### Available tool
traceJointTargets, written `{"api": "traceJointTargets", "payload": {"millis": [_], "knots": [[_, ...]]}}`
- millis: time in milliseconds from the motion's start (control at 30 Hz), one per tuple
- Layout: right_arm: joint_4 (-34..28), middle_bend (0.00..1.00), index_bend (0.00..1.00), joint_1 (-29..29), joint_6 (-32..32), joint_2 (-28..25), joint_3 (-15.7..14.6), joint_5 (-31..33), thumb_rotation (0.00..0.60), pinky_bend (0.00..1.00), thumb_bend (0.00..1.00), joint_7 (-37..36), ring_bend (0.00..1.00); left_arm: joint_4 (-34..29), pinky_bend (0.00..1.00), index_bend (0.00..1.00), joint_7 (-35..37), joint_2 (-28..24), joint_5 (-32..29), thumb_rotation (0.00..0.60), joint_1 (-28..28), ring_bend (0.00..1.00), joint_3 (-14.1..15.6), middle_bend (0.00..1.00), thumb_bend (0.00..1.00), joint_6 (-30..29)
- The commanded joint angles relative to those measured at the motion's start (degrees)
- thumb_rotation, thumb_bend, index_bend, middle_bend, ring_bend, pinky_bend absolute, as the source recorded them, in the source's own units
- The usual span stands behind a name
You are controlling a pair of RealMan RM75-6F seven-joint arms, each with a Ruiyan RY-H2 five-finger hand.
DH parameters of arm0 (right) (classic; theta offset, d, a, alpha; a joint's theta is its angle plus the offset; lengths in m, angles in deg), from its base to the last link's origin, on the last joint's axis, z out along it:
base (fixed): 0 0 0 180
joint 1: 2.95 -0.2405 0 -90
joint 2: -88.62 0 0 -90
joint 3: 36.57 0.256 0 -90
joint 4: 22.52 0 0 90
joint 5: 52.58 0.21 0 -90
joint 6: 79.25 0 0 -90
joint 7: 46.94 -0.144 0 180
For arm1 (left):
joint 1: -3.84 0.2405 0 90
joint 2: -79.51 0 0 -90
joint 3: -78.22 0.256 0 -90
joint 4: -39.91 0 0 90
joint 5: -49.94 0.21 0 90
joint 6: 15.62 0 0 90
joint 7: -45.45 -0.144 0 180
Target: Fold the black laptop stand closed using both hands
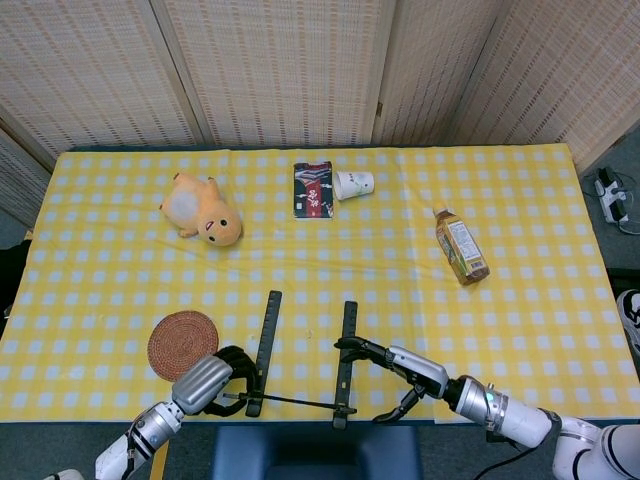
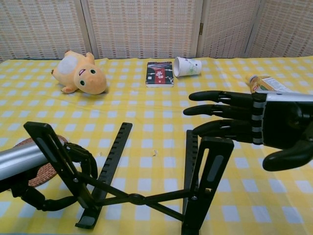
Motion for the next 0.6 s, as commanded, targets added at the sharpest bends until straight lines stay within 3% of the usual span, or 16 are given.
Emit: {"api": "traceJointTargets", "payload": {"millis": [33, 267, 600], "knots": [[0.1, 0.07, 0.0, 0.1, -0.1, 0.1, -0.1, -0.1, 0.6, 0.0, 0.15, -0.1, 0.12, 0.1, 0.2, 0.57, 0.0, 0.1, 0.0, 0.6, 0.0, 0.28, 0.1, 0.4, 0.4, 0.1], [0.5, 0.07, 0.0, 0.4, -0.5, 0.2, 0.2, 0.2, 0.6, 0.0, 0.15, 1.9, 0.12, -0.2, 0.2, 0.58, -0.1, 0.1, -0.3, 0.6, 0.0, 0.28, -0.1, 0.41, 0.41, 0.1], [-1.4, 0.04, 0.0, 1.9, -4.7, -0.8, 2.0, 2.1, 0.6, 0.0, 0.15, 24.5, 0.08, -1.1, 0.19, 0.37, 1.2, -0.4, 0.3, 0.6, 0.0, 0.22, 0.1, 0.39, 0.39, -0.5]]}}
